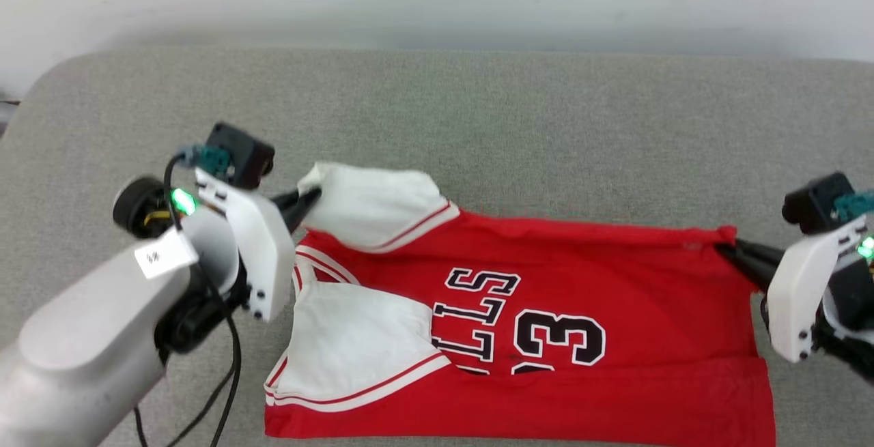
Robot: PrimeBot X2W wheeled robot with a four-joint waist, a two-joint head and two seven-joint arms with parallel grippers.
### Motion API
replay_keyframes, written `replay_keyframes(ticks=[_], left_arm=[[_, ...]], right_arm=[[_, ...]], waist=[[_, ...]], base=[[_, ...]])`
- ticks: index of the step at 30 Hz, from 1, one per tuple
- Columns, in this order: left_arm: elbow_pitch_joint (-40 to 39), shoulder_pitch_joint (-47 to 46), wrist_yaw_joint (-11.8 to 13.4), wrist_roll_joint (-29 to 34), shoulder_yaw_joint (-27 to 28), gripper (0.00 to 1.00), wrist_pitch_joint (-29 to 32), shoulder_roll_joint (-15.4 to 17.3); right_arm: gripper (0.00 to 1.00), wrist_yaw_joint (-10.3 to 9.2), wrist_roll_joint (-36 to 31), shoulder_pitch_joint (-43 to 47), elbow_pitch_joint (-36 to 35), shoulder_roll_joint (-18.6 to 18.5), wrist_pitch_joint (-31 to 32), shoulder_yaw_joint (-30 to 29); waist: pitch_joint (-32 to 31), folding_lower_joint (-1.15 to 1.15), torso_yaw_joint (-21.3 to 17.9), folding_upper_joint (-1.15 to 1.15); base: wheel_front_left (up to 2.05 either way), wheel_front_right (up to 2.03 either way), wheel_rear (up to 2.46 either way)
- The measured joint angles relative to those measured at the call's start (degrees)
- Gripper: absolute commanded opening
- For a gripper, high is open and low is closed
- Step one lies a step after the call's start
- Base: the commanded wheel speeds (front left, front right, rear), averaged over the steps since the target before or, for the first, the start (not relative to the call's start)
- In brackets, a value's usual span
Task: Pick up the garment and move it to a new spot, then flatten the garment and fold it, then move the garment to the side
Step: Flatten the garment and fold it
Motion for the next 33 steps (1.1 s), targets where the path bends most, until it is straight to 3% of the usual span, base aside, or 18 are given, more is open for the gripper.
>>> replay_keyframes(ticks=[7, 16, 23, 28, 29, 30, 31, 33], left_arm=[[-6.7, 9.3, 4.2, -2.9, -0.6, 0.00, -1.5, 4.2], [-10.6, 18.9, 7.9, -6.2, -1.7, 0.00, -4.0, 5.7], [-9.3, 23.1, 8.9, -7.9, -2.5, 0.00, -5.5, 5.7], [-5.6, 24.1, 8.3, -8.2, -3.1, 0.00, -7.0, 3.4], [-4.9, 24.1, 8.3, -8.1, -3.0, 0.19, -7.6, 2.9], [-4.2, 24.1, 8.3, -7.8, -3.0, 0.56, -7.9, 2.6], [-3.7, 24.1, 8.3, -7.5, -3.0, 1.00, -8.3, 2.4], [-2.9, 24.1, 8.7, -7.2, -2.4, 1.00, -10.4, 1.9]], right_arm=[[0.00, 0.00, -0.1, 8.5, -2.3, -0.3, -0.9, -2.4], [0.00, 0.00, -0.2, 19.5, -5.3, 0.2, -0.8, -7.3], [0.00, 0.00, -1.4, 25.5, -6.3, 1.8, 0.8, -10.3], [0.00, 0.00, -2.0, 27.0, -5.0, 3.6, 1.9, -11.4], [0.07, 0.00, -2.1, 27.1, -4.6, 4.1, 1.9, -11.6], [0.80, 0.00, -2.4, 27.3, -4.4, 4.5, 1.8, -11.8], [1.00, 0.00, -2.4, 27.5, -4.3, 4.9, 1.6, -12.1], [1.00, 0.00, -2.5, 28.0, -4.6, 5.4, 0.5, -13.0]], waist=[[-3.2, 0.00, 0.3, 0.00], [-5.4, 0.00, 0.8, 0.00], [-5.0, 0.00, 0.4, 0.00], [-4.1, 0.00, 0.3, 0.00], [-4.1, 0.00, 0.4, 0.00], [-4.1, 0.01, 0.4, 0.00], [-4.1, 0.01, 0.5, 0.00], [-4.4, 0.01, 0.5, 0.00]], base=[[0.00, 0.00, 0.00], [0.00, 0.00, 0.00], [0.00, 0.00, 0.00], [0.00, 0.00, 0.00], [0.00, 0.00, 0.00], [0.00, 0.00, 0.00], [0.00, 0.00, 0.00], [0.00, 0.00, 0.00]])
